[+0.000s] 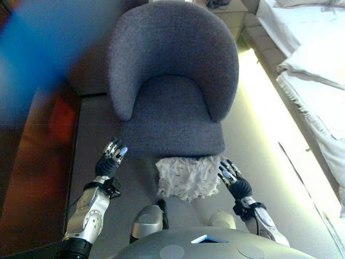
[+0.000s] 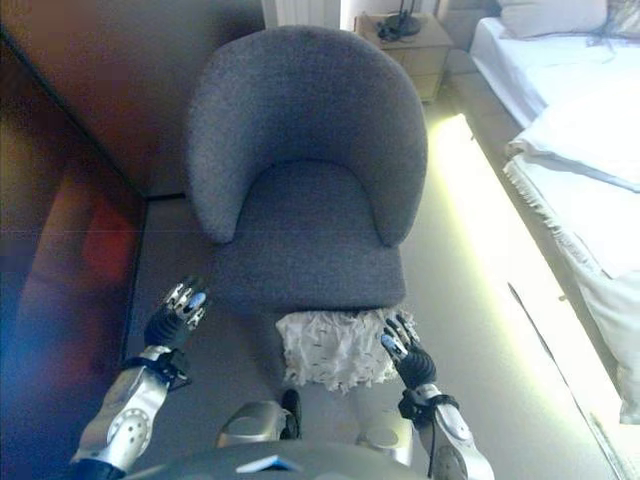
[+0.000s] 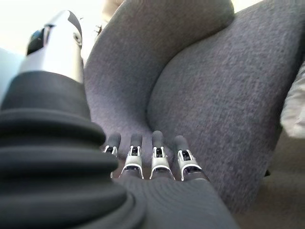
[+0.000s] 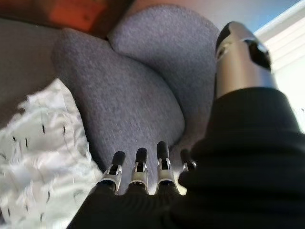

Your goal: Pick up the cushion and take it to the sofa

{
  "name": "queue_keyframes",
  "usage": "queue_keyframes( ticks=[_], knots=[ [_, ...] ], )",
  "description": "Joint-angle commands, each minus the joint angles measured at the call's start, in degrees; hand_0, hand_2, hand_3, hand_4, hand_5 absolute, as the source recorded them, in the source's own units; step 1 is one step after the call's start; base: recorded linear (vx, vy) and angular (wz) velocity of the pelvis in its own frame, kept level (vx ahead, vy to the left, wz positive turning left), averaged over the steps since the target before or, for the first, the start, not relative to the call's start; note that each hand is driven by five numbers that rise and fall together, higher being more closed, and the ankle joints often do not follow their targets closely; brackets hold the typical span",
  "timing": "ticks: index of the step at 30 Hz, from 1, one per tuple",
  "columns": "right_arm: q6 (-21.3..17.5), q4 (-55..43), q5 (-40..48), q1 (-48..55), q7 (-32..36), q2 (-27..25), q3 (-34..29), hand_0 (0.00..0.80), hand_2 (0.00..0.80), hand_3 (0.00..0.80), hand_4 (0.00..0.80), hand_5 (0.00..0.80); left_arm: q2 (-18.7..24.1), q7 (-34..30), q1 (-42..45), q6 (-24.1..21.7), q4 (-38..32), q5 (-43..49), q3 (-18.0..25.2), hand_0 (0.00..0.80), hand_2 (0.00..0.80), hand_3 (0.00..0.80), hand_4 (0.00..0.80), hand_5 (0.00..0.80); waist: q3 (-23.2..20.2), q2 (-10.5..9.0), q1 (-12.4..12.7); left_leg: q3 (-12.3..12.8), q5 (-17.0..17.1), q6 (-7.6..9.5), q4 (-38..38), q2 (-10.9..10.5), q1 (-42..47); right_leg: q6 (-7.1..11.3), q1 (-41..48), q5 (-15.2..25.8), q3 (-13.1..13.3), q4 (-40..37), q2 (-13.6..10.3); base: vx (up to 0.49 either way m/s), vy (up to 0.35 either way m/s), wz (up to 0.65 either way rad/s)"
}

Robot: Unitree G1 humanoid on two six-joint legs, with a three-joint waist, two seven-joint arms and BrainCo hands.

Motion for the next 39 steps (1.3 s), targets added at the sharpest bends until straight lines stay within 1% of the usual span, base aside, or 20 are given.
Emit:
queue_keyframes(
  ticks=[1, 4, 7, 9, 10, 12, 14, 18, 21, 24, 25, 26, 28, 29, 30, 31, 32, 35, 37, 39],
  knots=[
    [-3.77, -1.65, 1.32, -2.00, -0.20, -0.01, -0.17, 0.000, 0.000, 0.000, 0.000, 0.000, 1.16, 1.02, -2.05, -3.85, -5.69, 0.66, 0.73, 0.000, 0.000, 0.000, 0.000, 0.000, 3.08, -0.98, -0.94, -5.69, -1.71, -0.43, 0.52, -1.34, -2.27, 1.35, -3.11, 14.10, 0.59, -7.86, 0.69, 0.028, -0.180, 0.08],
    [-3.38, -1.54, 0.68, -3.27, -0.21, 0.20, 0.19, 0.000, 0.000, 0.000, 0.000, 0.000, 0.94, 1.31, -2.73, -3.08, -5.22, 1.36, 0.72, 0.000, 0.000, 0.000, 0.000, 0.000, 3.55, -1.37, -0.91, -7.60, -2.44, -0.99, 0.57, -1.15, -1.72, 2.32, -3.48, 15.33, 1.67, -10.39, 0.55, 0.075, -0.221, 0.29],
    [-2.48, -1.24, 0.08, -4.28, -0.68, 0.53, 0.69, 0.000, 0.000, 0.000, 0.000, 0.000, 0.42, 1.33, -4.23, -2.09, -3.61, 1.71, 0.86, 0.000, 0.000, 0.000, 0.000, 0.000, 3.25, -1.89, -1.05, -8.12, -3.38, -1.58, 1.38, -0.45, -1.11, 2.86, -3.00, 15.06, 1.59, -10.59, 0.22, 0.101, -0.228, 0.24],
    [-0.98, -1.63, -0.13, -3.16, -1.17, 0.45, 0.53, 0.000, 0.000, 0.000, 0.000, 0.000, 0.20, 1.49, -3.35, -1.94, -2.45, 2.03, 0.74, 0.000, 0.000, 0.000, 0.000, 0.000, 2.49, -2.02, -1.63, -8.73, -3.89, -1.82, 1.00, 0.02, 0.87, 3.36, -1.31, 13.99, 2.01, -10.98, 1.00, 0.242, -0.238, -0.11],
    [-0.28, -2.56, 0.06, -2.28, -0.89, -0.01, 0.37, 0.000, 0.000, 0.000, 0.000, 0.000, 0.15, 1.48, -2.82, -1.55, -2.31, 1.60, 0.83, 0.000, 0.000, 0.000, 0.000, 0.000, 1.89, -2.01, -2.20, -8.92, -3.74, -2.15, 0.23, 0.71, 2.40, 3.38, -0.94, 13.47, 2.24, -10.67, 1.62, 0.243, -0.207, -0.06],
    [0.25, -4.10, 0.39, -0.71, -0.75, -1.23, 0.27, 0.000, 0.000, 0.000, 0.000, 0.000, 0.35, 1.69, -1.98, -1.66, -2.07, 1.40, 0.46, 0.000, 0.000, 0.000, 0.000, 0.000, 1.20, -1.71, -3.18, -8.82, -3.32, -2.78, -1.29, 2.42, 4.87, 3.07, -0.51, 11.50, 2.15, -9.62, 2.99, 0.203, -0.197, 0.00],
    [-0.27, -3.25, 0.56, -0.42, 0.32, -1.74, -0.25, 0.000, 0.000, 0.000, 0.000, 0.000, -0.02, 1.31, -2.41, -3.09, -0.24, 1.42, -0.36, 0.000, 0.000, 0.000, 0.000, 0.000, 0.92, -1.23, -4.16, -8.34, -2.38, -3.77, -2.03, 4.33, 5.95, 2.45, -0.60, 9.61, 1.51, -8.23, 4.31, 0.107, -0.167, 0.15],
    [-0.40, -3.06, -1.36, -0.95, 0.86, -3.15, -0.81, 0.000, 0.000, 0.000, 0.000, 0.000, -0.63, 1.92, -3.01, -3.34, -0.80, 0.86, -0.89, 0.000, 0.000, 0.000, 0.000, 0.000, 1.47, -0.93, -4.88, -8.18, -3.08, -4.98, 1.36, 5.54, 5.60, 1.12, -1.42, 7.99, 0.52, -5.83, 4.80, 0.061, -0.107, 0.19],
    [-0.56, -2.93, -2.99, -1.27, 0.62, -4.82, -1.05, 0.000, 0.000, 0.000, 0.000, 0.000, -0.80, 2.15, -2.65, -3.31, -0.88, 1.33, -1.32, 0.000, 0.000, 0.000, 0.000, 0.000, 2.27, -0.22, -4.93, -8.09, -0.84, -5.96, 3.57, 6.56, 4.21, 0.22, -1.32, 7.10, 0.13, -4.63, 4.97, 0.051, 0.004, 0.21],
    [-2.82, 0.44, -2.35, -5.77, -0.14, -5.52, -0.46, 0.000, 0.000, 0.000, 0.000, 0.000, -0.91, 2.41, -5.83, -5.07, 2.45, 2.11, -3.17, 0.000, 0.000, 0.000, 0.000, 0.000, 3.93, 1.45, -3.95, -8.70, 2.86, -7.11, -2.71, 6.89, 1.52, 0.42, -2.85, 6.18, -0.73, -3.38, 4.53, -0.096, 0.139, 0.27],
    [-3.50, 2.45, -1.94, -9.07, -1.46, -5.22, -0.27, 0.000, 0.000, 0.000, 0.000, 0.000, -1.04, 2.86, -8.62, -5.80, 4.66, 3.03, -3.96, 0.000, 0.000, 0.000, 0.000, 0.000, 5.24, 1.99, -3.44, -9.11, 4.40, -7.60, -4.32, 7.05, -0.45, 0.54, -3.98, 5.79, -1.16, -2.71, 4.19, -0.197, 0.123, 0.10],
    [-3.82, 4.21, -1.63, -11.53, -2.56, -4.96, -0.13, 0.000, 0.000, 0.000, 0.000, 0.000, -1.13, 3.35, -10.93, -6.43, 6.65, 3.99, -4.62, 0.000, 0.000, 0.000, 0.000, 0.000, 6.32, 2.18, -3.29, -8.94, 4.61, -7.71, -3.79, 6.99, -2.17, 0.61, -4.82, 5.50, -1.57, -1.90, 3.60, -0.197, 0.121, 0.13],
    [-3.45, 7.49, -2.86, -16.33, -6.07, -3.55, 0.06, 0.000, 0.000, 0.000, 0.000, 0.000, -1.67, 5.13, -15.33, -6.89, 10.31, 6.59, -5.32, 0.000, 0.000, 0.000, 0.000, 0.000, 8.05, 2.25, -3.11, -8.61, 3.68, -6.99, -1.29, 6.27, -5.20, 0.75, -8.33, 5.23, -1.59, 1.90, 1.40, -0.109, 0.131, 0.28],
    [-3.28, 8.83, -4.18, -18.32, -8.35, -3.38, 0.30, 0.000, 0.000, 0.000, 0.000, 0.000, -1.73, 5.74, -16.77, -8.11, 12.26, 7.56, -5.89, 0.000, 0.000, 0.000, 0.000, 0.000, 9.28, 2.22, -2.91, -8.94, 2.16, -6.89, 1.75, 5.78, -6.82, 1.19, -10.05, 4.26, -0.85, 5.21, 0.09, -0.044, 0.114, 0.35],
    [-3.13, 9.40, -5.79, -19.47, -10.13, -3.38, 0.51, 0.000, 0.000, 0.000, 0.000, 0.000, -1.71, 6.54, -17.80, -8.59, 13.10, 8.67, -6.22, 0.000, 0.000, 0.000, 0.000, 0.000, 10.03, 2.01, -2.83, -8.96, 1.24, -6.64, 4.56, 5.60, -8.80, 1.12, -11.44, 4.10, -0.35, 6.69, -0.61, -0.090, 0.093, 0.22],
    [-2.81, 10.79, -7.51, -21.28, -11.66, -3.97, 0.82, 0.000, 0.000, 0.000, 0.000, 0.000, -1.39, 7.99, -19.39, -9.60, 14.47, 9.86, -6.74, 0.000, 0.000, 0.000, 0.000, 0.000, 11.26, 1.66, -2.69, -8.68, 0.44, -6.12, 9.40, 5.67, -12.81, 0.37, -13.72, 4.79, 0.11, 8.26, -1.55, -0.060, 0.071, 0.13],
    [-2.64, 11.89, -8.45, -22.46, -12.71, -4.30, 1.20, 0.000, 0.000, 0.000, 0.000, 0.000, -1.27, 8.95, -20.26, -10.01, 15.46, 11.00, -6.98, 0.000, 0.000, 0.000, 0.000, 0.000, 12.28, 1.67, -2.47, -8.58, -1.69, -6.34, 12.26, 6.02, -13.80, 0.62, -14.42, 3.47, 0.70, 10.42, -1.95, -0.034, 0.069, 0.10],
    [-1.81, 15.24, -8.55, -27.01, -13.97, -4.68, 1.66, 0.000, 0.000, 0.000, 0.000, 0.000, -1.51, 11.46, -24.12, -11.58, 20.34, 12.86, -7.51, 0.000, 0.000, 0.000, 0.000, 0.000, 14.55, 1.83, -2.11, -8.05, -4.20, -6.29, 18.21, 6.65, -18.70, 0.24, -18.23, 2.85, 1.87, 13.88, -2.43, -0.026, 0.055, -0.03],
    [-1.32, 17.90, -8.00, -30.90, -14.38, -5.22, 1.87, 0.000, 0.000, 0.000, 0.000, 0.000, -1.83, 12.84, -27.00, -12.48, 23.58, 14.16, -8.02, 0.000, 0.000, 0.000, 0.000, 0.000, 15.58, 2.18, -1.94, -7.95, -5.25, -6.43, 21.06, 7.01, -21.83, -0.04, -20.62, 2.18, 2.38, 15.91, -2.65, -0.077, 0.069, -0.33],
    [0.23, 19.53, -7.53, -35.72, -15.32, -6.00, 2.07, 0.000, 0.000, 0.000, 0.000, 0.000, -1.91, 14.69, -30.18, -11.88, 25.05, 15.11, -8.74, 0.000, 0.000, 0.000, 0.000, 0.000, 16.75, 2.65, -1.91, -7.92, -6.23, -6.52, 24.05, 7.56, -25.66, -0.41, -24.09, 1.23, 3.07, 19.00, -2.89, -0.115, 0.074, -0.23]
  ],
)
